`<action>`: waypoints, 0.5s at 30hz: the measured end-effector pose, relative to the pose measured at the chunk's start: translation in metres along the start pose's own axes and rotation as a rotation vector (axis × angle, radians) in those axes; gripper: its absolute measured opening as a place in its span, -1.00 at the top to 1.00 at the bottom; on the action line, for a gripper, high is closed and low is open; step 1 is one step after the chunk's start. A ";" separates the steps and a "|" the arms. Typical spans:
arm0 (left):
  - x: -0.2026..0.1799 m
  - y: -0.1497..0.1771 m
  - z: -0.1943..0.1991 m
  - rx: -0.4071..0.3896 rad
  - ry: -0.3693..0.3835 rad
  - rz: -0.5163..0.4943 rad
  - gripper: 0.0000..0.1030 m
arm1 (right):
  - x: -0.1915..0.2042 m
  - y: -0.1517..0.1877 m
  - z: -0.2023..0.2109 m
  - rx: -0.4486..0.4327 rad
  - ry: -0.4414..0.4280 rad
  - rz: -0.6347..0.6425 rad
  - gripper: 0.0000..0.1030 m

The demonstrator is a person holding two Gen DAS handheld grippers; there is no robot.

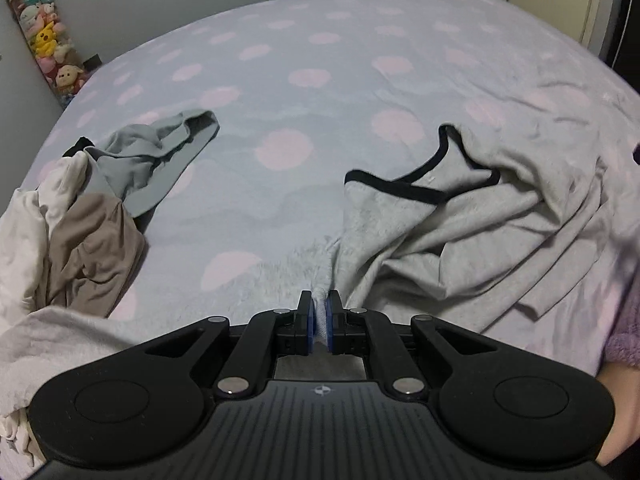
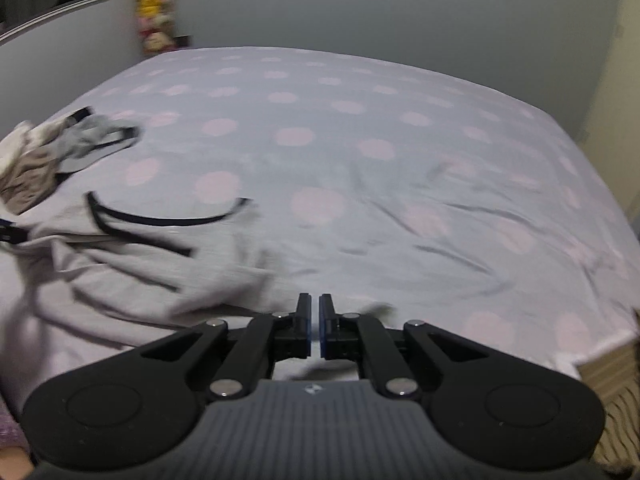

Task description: Fold clothes

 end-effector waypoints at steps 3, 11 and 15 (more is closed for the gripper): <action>0.005 -0.004 -0.006 -0.005 0.008 0.010 0.88 | 0.028 -0.010 -0.009 0.003 -0.052 0.056 0.87; 0.022 -0.023 -0.033 -0.005 0.004 -0.038 0.55 | 0.067 -0.039 -0.040 0.015 -0.102 0.162 0.28; 0.031 -0.033 -0.050 -0.002 0.029 -0.032 0.27 | 0.083 -0.058 -0.069 0.037 -0.115 0.206 0.26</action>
Point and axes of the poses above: each gripper's, at about its wrist camera, not at the fingertips, and z roughly against the way its jaws point, x to its left, y to its underside, the point moved 10 cm from there along -z, roughly the way its jaws point, and after that the axes turned 7 degrees about x, right-handed, at the moved point
